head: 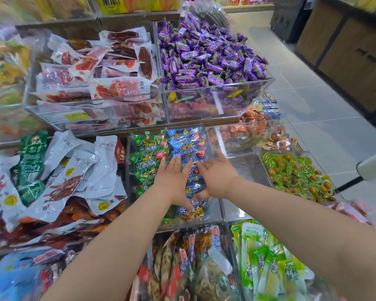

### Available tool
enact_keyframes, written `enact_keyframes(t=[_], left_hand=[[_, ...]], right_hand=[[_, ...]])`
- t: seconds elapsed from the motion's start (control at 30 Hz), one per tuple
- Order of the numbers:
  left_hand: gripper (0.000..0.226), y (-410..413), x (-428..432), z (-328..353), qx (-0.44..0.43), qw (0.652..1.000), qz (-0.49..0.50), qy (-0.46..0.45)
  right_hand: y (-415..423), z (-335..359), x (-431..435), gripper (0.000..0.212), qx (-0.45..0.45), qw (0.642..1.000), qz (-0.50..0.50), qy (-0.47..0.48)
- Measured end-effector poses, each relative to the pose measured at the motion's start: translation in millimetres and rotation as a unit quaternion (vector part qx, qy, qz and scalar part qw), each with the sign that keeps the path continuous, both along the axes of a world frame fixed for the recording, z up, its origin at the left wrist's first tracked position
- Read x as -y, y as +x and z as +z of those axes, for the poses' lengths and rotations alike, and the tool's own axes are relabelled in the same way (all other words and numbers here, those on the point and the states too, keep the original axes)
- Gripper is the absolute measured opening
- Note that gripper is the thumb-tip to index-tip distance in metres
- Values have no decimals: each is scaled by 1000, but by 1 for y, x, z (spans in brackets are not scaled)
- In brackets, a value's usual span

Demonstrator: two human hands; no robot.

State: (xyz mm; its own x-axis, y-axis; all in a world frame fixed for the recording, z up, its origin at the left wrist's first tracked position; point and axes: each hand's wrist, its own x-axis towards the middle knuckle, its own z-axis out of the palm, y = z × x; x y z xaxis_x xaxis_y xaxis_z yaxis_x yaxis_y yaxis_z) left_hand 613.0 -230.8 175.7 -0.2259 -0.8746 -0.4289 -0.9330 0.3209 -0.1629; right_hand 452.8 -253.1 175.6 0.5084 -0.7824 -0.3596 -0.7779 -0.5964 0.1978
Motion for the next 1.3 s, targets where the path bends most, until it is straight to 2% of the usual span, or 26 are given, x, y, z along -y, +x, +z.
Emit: enact_keyframes(t=[0.13,0.2,0.27,0.33,0.4,0.43,0.5,0.57,0.63,0.7,0.8,0.9,0.93,1.0,1.17,1.3], left_hand=[[141,-1,1,4,-15,1000,7,13],[136,1,-4,7,-42,999,15,9],[128,4,-10,11,-84,996,25,-16],[119,5,-20,20,-126,990,42,-41],[100,-1,-32,31,-197,974,68,-94],[83,-7,-40,35,-253,953,75,-146],[39,-26,-57,39,-385,884,81,-253],[12,-54,-81,38,-482,837,99,-241],[5,-85,-107,25,-530,829,116,-138],[8,-115,-129,4,-546,827,130,-31],[13,-153,-159,-32,-505,826,204,146],[16,-183,-189,-63,-437,786,319,299],[16,-190,-199,-72,-413,778,341,329],[17,-201,-222,-87,-361,778,355,371],[15,-220,-279,-109,-237,829,308,402],[16,-246,-313,-125,-183,864,259,392]], right_hand=[[-7,1,-4,110,78,997,-4,-4],[-14,1,-11,98,174,985,-10,1],[-22,-2,-21,80,299,954,-35,-11],[-32,-6,-35,60,416,904,-98,-27],[-41,-10,-52,40,509,838,-194,-18],[-45,-12,-61,29,549,798,-249,-8],[-57,-20,-83,14,621,697,-358,25],[-75,-32,-109,14,661,616,-426,51],[-96,-47,-142,15,666,569,-478,60],[-119,-66,-179,14,651,529,-541,63],[-157,-99,-237,13,595,469,-648,82],[-195,-126,-306,23,508,454,-720,133],[-207,-134,-333,24,486,436,-741,153],[-226,-145,-392,21,458,378,-782,188],[-257,-157,-540,26,409,272,-848,198],[-268,-155,-630,9,405,175,-878,187]])
